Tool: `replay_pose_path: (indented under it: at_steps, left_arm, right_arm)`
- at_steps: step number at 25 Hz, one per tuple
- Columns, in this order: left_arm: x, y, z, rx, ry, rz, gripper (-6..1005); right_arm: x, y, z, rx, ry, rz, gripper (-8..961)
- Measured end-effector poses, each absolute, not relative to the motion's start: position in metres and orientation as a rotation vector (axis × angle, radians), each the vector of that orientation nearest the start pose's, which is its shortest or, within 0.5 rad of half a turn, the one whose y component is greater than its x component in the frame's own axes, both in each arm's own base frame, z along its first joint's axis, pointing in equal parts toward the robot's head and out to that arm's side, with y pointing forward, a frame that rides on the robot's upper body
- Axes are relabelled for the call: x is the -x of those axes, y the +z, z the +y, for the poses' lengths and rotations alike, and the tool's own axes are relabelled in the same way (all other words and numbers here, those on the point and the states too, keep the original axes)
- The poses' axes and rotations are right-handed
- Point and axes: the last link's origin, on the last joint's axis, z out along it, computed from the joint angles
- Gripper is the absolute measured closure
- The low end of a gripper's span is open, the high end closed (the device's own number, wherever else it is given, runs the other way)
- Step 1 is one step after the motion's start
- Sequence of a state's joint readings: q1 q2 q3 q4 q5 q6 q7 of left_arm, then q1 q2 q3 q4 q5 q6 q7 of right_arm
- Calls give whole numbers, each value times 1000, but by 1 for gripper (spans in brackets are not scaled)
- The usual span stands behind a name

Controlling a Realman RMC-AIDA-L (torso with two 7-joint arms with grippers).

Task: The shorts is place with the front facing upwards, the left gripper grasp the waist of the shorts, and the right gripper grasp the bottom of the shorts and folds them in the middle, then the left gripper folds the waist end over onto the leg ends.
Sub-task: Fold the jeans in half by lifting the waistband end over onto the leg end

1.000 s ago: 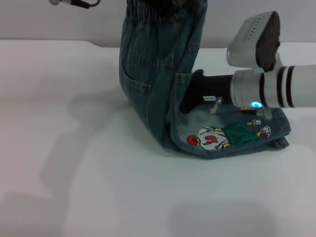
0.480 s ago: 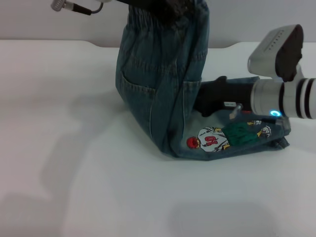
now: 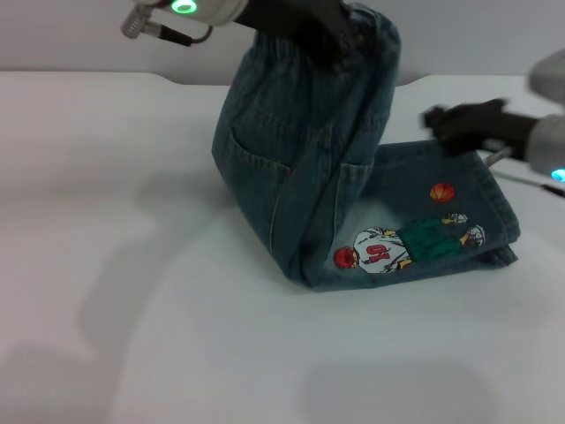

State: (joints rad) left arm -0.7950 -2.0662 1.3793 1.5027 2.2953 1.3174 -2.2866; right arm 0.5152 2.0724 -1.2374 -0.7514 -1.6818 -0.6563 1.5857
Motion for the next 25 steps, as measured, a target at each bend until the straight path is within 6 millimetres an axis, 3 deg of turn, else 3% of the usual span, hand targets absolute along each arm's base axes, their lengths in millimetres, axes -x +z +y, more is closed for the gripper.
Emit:
replay_pose_path:
  at_steps: [4,9,25]
  left_arm:
    - [21,12,384,2725,-139,-74,872]
    - [19,1,379,2746,-145,-57,868]
    - [21,-41,380,2745,-213,-88,855]
  right_arm:
    - [-283,29,418,2025,379,741,828]
    - [-296,49,414,1945,398,764,829]
    - [-313,78,406,1815,463,812,829]
